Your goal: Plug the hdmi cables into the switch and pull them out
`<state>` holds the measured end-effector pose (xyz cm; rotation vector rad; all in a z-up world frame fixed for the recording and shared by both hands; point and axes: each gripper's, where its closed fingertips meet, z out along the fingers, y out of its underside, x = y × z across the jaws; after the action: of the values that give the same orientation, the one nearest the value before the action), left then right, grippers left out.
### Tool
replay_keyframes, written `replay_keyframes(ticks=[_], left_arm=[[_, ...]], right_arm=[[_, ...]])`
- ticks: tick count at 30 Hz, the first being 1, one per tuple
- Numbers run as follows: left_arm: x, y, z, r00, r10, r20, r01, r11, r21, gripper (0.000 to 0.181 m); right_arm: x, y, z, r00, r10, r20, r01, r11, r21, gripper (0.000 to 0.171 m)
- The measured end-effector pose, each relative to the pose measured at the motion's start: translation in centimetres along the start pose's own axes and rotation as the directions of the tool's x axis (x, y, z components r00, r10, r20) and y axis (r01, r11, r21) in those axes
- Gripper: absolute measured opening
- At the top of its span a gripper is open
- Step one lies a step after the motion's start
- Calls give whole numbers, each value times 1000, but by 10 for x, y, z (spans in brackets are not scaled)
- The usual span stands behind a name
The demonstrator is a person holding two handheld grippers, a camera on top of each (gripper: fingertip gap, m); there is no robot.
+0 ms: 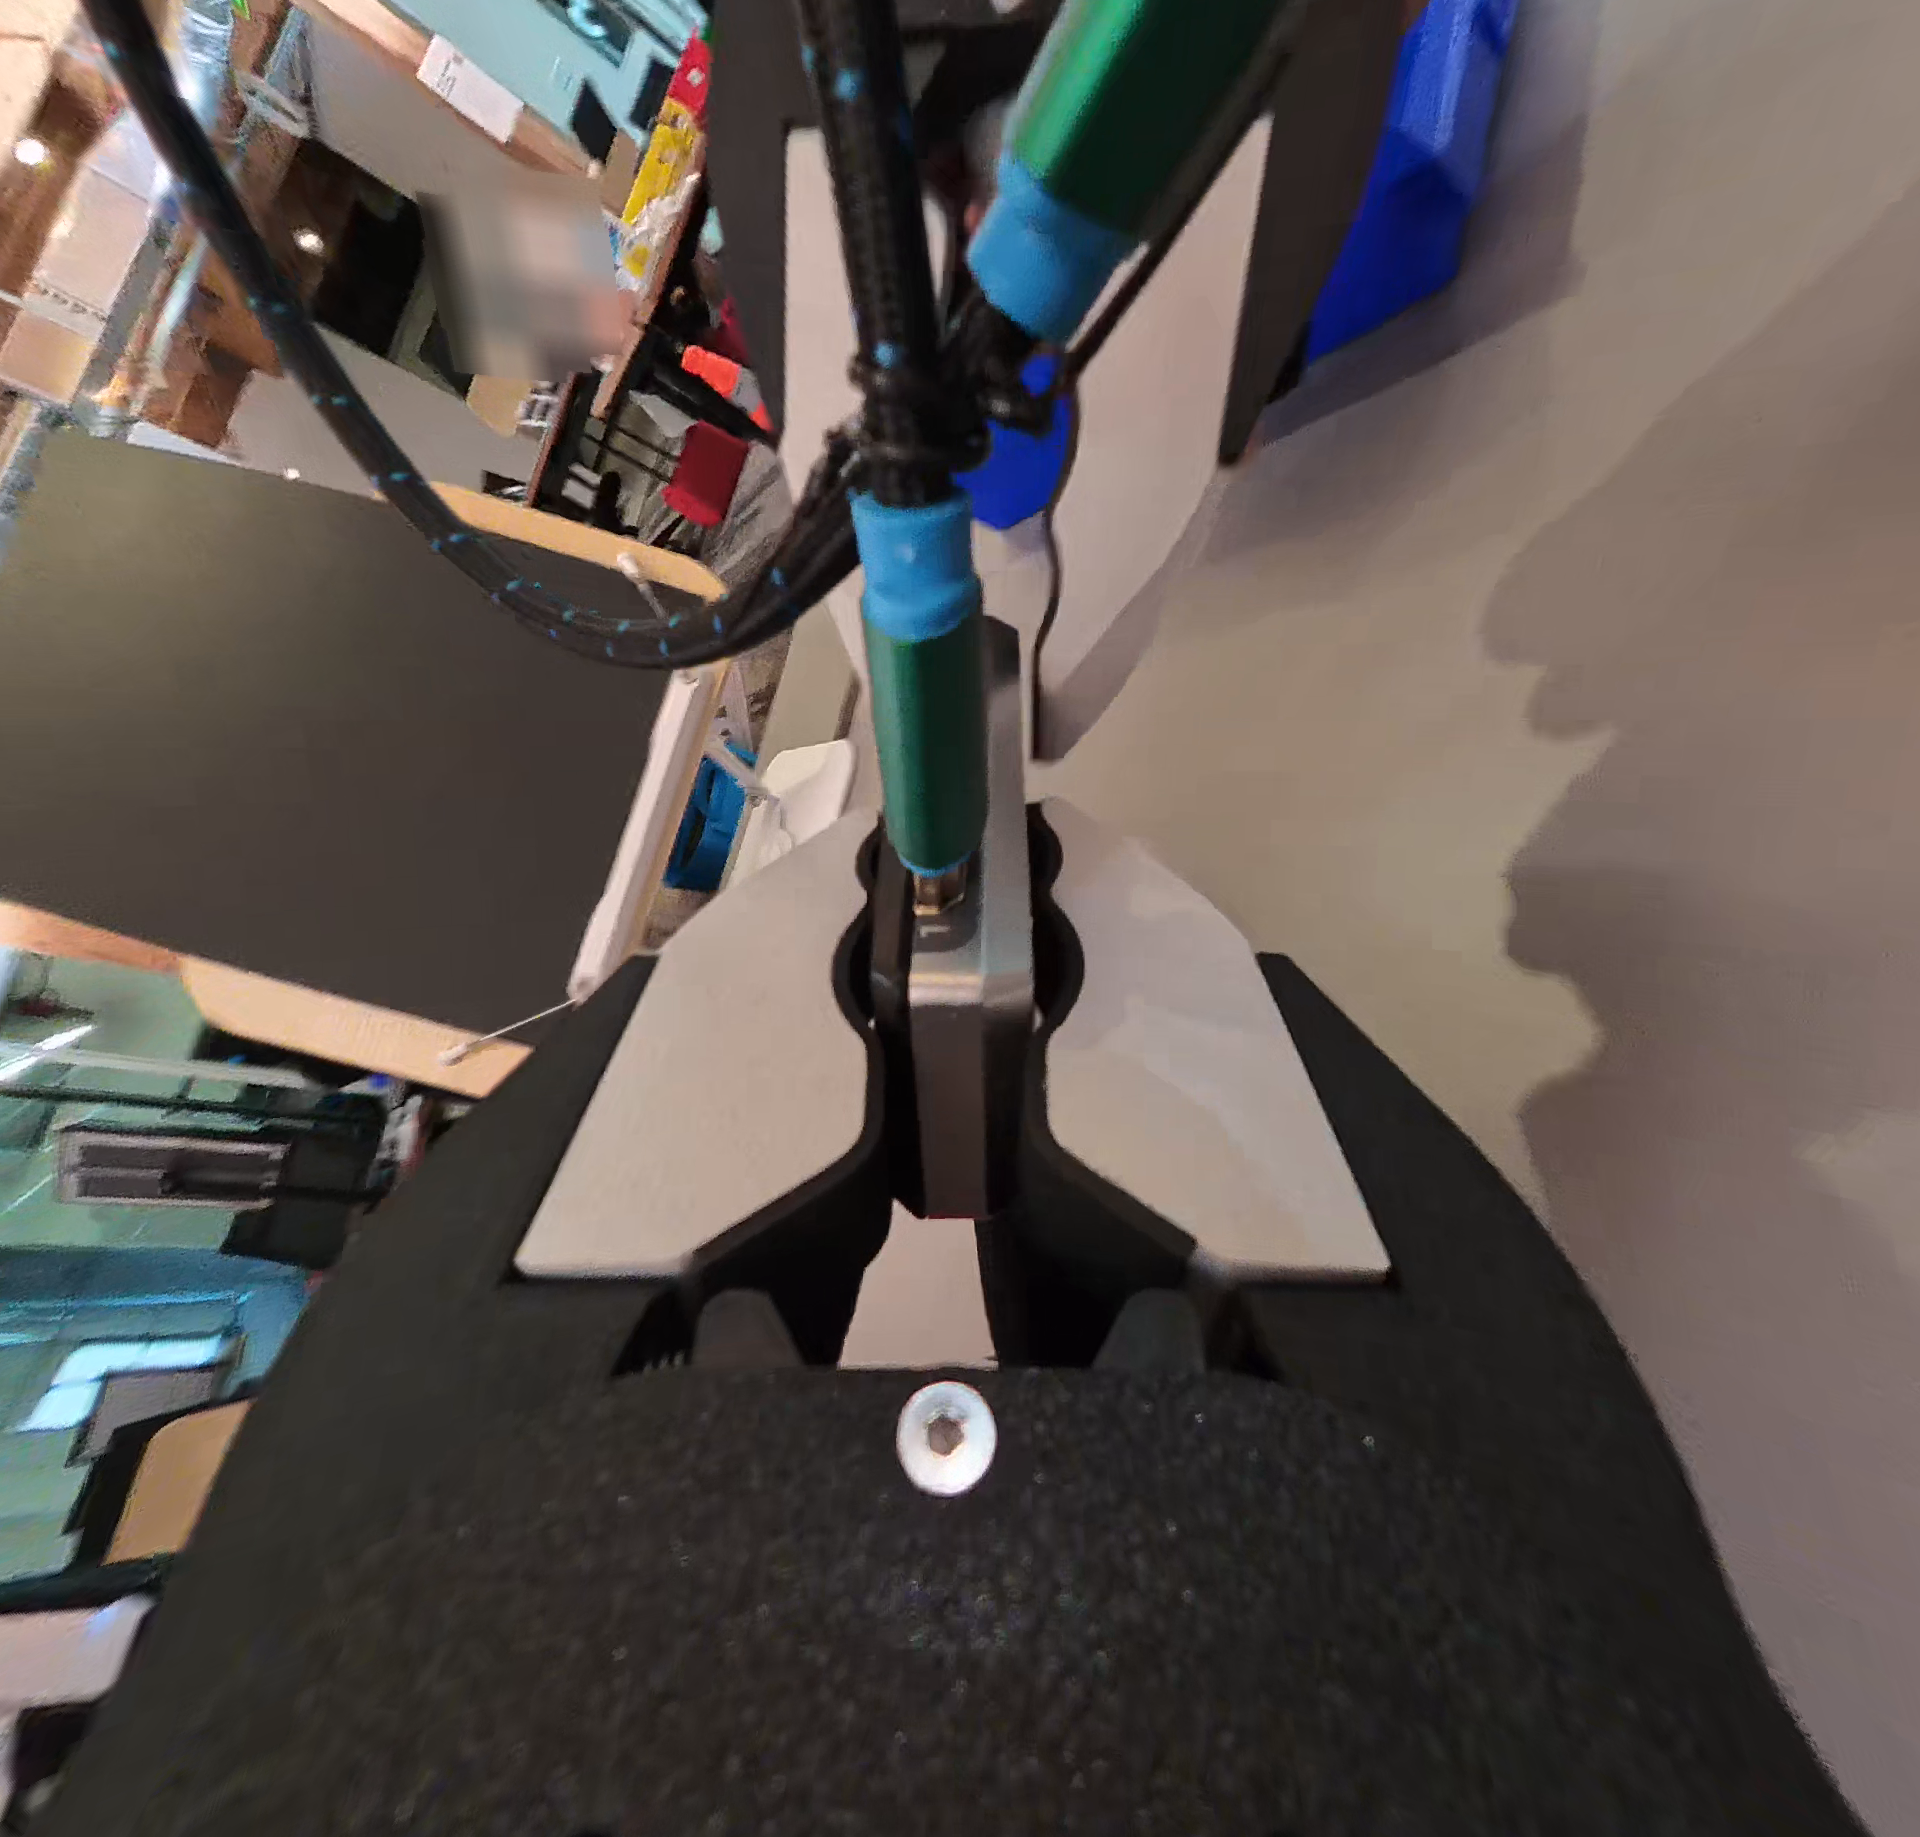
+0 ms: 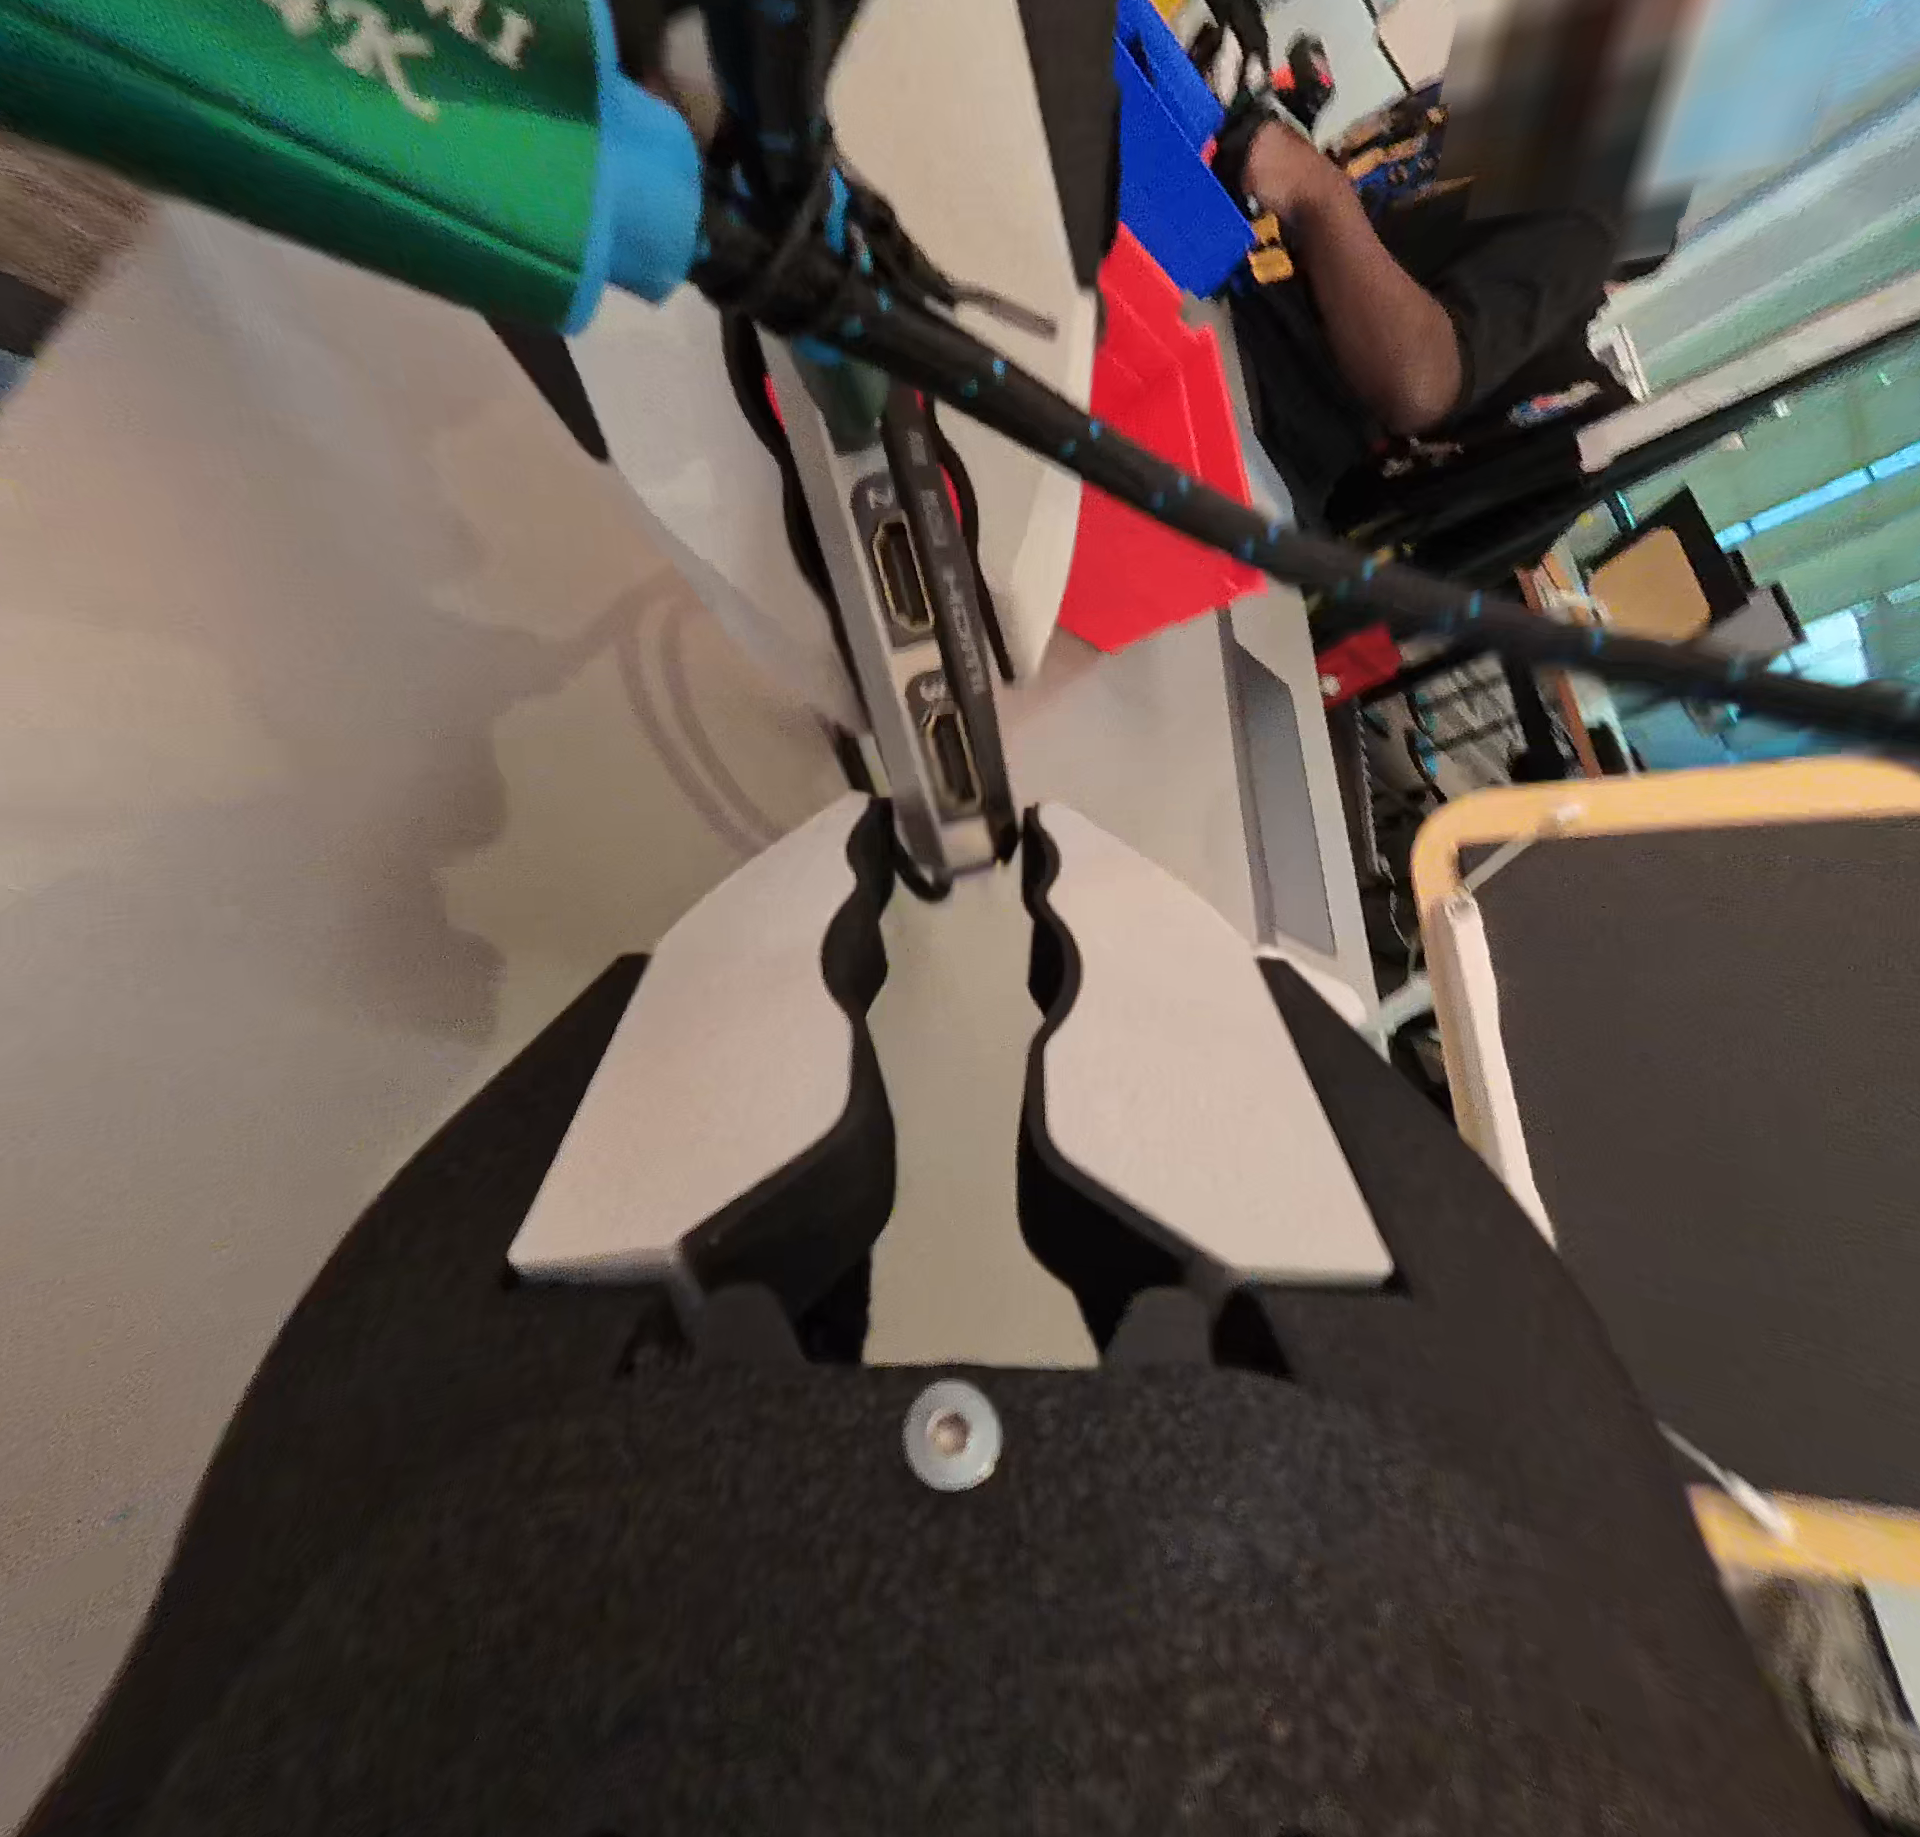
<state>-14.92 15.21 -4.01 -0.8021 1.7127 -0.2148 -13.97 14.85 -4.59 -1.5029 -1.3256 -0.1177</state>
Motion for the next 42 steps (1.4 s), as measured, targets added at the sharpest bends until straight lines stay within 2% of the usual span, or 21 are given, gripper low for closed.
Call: replay_keyframes(ticks=[3, 7, 9, 12, 15, 17, 21, 23, 26, 30, 32, 35, 36, 42], left_arm=[[-26, 18, 12, 988, 69, 141, -58, 995, -81, 23], [-51, 41, 33, 947, 148, 286, -93, 976, -198, 23], [-53, 51, 45, 931, 178, 320, -97, 963, -252, 23], [-45, 63, 62, 908, 246, 339, -139, 941, -310, 23], [-31, 65, 72, 882, 319, 347, -204, 922, -328, 23], [-22, 63, 74, 867, 346, 358, -233, 917, -323, 23], [-16, 59, 71, 865, 343, 368, -228, 920, -320, 23], [-19, 60, 65, 874, 302, 382, -188, 933, -307, 23], [-21, 66, 61, 883, 260, 390, -142, 941, -308, 23], [-22, 65, 58, 887, 212, 409, -90, 950, -298, 23], [-21, 66, 58, 887, 219, 406, -96, 949, -301, 23], [-20, 65, 57, 889, 204, 410, -86, 954, -287, 23], [-19, 64, 59, 888, 210, 409, -91, 952, -291, 23], [-15, 63, 62, 901, 156, 405, -42, 960, -277, 23]], right_arm=[[20, 23, -18, 995, 86, -58, -92, 991, -102, 31], [37, 30, -63, 929, 346, -129, -357, 931, -71, 25], [32, 24, -83, 897, 417, -146, -429, 901, -68, 22], [14, -16, -99, 862, 499, -86, -500, 866, 9, 22], [11, -46, -88, 817, 576, -22, -574, 817, 44, 27], [16, -48, -68, 790, 613, 16, -613, 790, -27, 35], [-6, -8, -19, 757, 648, 79, -573, 717, -397, 41], [-11, 7, -4, 780, 623, 59, -531, 709, -464, 41], [3, 21, 4, 855, 518, -30, -471, 750, -465, 25], [-13, 42, 18, 887, 462, -23, -393, 726, -565, 28], [-9, 40, 22, 886, 462, -40, -415, 752, -512, 22], [-8, 26, 20, 815, 579, 6, -528, 748, -402, 28], [-8, 25, 18, 803, 596, 17, -543, 742, -393, 31], [-7, 28, 17, 808, 588, 16, -539, 751, -381, 23]])
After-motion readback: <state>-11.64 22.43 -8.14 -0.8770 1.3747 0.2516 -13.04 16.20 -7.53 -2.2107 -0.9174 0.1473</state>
